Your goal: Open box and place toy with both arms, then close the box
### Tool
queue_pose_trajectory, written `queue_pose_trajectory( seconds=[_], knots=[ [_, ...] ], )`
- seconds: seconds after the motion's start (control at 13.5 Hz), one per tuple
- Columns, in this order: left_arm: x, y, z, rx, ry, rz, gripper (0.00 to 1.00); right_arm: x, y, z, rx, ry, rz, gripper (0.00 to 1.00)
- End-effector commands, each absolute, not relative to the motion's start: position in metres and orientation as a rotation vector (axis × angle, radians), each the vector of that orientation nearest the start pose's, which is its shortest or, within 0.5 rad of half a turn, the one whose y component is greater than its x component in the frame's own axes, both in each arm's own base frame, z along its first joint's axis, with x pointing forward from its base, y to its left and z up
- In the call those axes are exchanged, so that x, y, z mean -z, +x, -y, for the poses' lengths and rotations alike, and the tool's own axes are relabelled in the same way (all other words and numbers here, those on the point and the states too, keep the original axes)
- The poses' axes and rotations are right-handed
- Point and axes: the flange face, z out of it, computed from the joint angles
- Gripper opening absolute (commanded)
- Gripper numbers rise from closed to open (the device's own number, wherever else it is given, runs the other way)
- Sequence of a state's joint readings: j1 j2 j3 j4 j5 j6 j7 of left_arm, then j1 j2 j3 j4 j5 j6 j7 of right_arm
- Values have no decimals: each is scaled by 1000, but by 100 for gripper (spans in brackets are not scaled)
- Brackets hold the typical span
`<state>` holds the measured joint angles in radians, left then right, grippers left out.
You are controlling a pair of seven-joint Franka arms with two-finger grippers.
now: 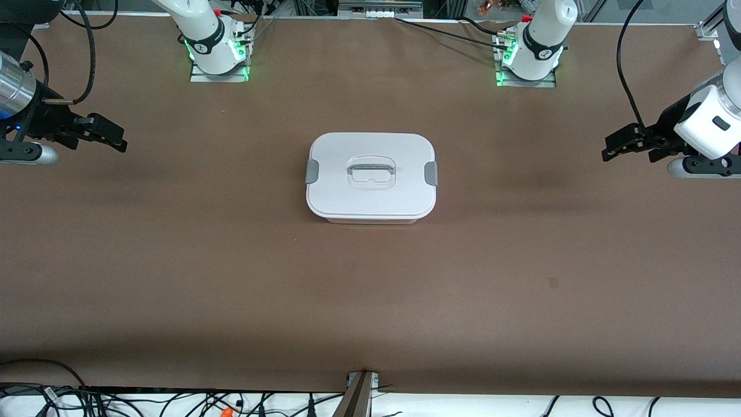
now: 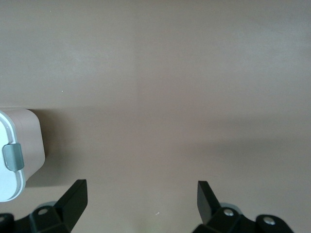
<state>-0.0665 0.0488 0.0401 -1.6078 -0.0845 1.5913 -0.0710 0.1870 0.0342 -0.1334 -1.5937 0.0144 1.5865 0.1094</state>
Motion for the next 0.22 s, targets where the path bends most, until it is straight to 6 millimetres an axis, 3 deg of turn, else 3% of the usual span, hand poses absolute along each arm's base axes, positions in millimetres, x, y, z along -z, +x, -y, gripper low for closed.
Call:
queue_pose_trajectory(
  seconds=[0.0,0.15],
  knots=[
    [-585,563,24,-107,-3194,41,100,-602,562,-33,-72,-3114,-109,100],
    [-585,563,24,-107,-3196,41,100,-604,562,-36,-65,-3113,-101,100]
  ],
)
